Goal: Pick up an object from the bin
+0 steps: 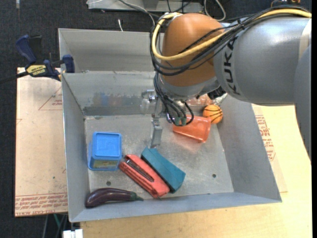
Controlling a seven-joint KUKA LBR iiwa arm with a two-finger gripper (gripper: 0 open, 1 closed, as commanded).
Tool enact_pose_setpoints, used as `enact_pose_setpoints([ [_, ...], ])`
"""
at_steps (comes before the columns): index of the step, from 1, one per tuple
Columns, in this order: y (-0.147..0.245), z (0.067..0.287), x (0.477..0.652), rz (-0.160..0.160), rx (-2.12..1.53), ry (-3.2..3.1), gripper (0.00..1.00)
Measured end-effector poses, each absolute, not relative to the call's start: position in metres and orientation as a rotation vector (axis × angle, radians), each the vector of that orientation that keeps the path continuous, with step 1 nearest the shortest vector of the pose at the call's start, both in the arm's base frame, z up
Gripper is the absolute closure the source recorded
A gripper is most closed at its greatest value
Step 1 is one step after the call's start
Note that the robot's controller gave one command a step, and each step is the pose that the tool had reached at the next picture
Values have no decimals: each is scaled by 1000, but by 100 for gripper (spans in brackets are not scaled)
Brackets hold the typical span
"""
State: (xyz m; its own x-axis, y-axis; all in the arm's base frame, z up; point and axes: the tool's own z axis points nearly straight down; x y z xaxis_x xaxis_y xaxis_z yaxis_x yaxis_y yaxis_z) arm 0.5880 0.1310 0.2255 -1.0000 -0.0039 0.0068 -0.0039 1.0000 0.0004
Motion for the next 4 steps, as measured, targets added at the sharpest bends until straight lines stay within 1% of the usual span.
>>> enact_pose_setpoints([
  [1,130,231,590,-2,0,-3143,0],
  [2,203,99,564,-5,206,-3142,0],
  [3,200,100,564,-4,218,-3137,0],
  [4,253,100,562,0,211,-3135,0],
])
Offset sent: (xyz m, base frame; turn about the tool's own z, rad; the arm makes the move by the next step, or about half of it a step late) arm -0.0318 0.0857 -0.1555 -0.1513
